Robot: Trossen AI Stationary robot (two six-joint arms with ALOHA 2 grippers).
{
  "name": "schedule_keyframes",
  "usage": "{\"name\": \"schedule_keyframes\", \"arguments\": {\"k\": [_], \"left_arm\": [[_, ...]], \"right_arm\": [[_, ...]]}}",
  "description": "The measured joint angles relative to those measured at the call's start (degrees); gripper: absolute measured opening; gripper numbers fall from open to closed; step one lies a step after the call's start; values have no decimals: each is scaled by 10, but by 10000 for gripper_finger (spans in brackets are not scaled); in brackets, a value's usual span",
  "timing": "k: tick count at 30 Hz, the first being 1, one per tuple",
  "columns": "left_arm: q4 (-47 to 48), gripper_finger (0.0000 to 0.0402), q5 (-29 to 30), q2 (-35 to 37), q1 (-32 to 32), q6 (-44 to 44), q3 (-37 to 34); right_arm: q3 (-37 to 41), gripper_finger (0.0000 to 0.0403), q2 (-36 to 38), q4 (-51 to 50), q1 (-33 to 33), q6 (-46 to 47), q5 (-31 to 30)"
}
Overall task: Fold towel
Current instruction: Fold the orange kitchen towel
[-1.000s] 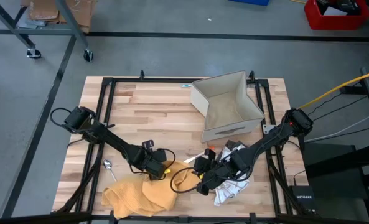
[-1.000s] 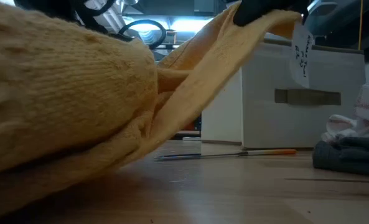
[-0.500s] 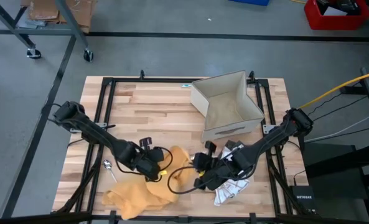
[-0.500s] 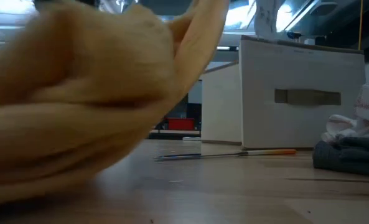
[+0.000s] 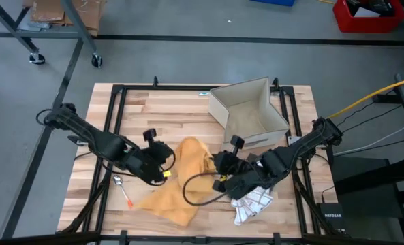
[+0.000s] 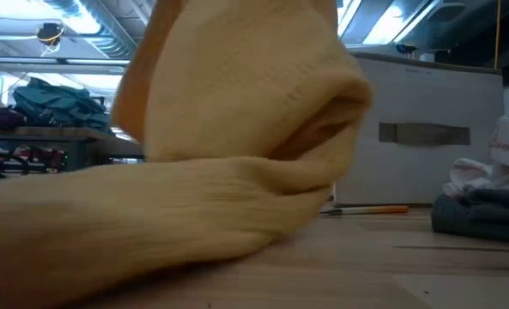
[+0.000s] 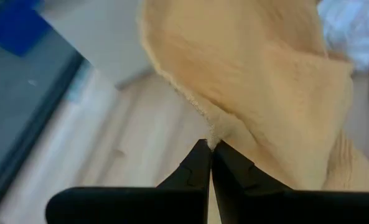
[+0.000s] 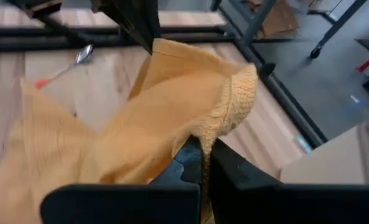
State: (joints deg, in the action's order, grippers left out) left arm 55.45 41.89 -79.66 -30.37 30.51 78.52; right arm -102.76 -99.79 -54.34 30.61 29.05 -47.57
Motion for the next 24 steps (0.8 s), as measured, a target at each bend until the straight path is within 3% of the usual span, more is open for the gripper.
{"name": "schedule_keyframes", "arguments": {"k": [16,20,24], "left_arm": [[-4,0,230,116,0,-152,53],[-4,0,229,139,0,-143,53],[-4,0,154,143,0,-108,53]], "right_arm": [[-164,10,0,15,-96,-130,-15],[-199,10,1,14,-109,-145,-15],[-213,10,1,5,-108,-146,26]]}}
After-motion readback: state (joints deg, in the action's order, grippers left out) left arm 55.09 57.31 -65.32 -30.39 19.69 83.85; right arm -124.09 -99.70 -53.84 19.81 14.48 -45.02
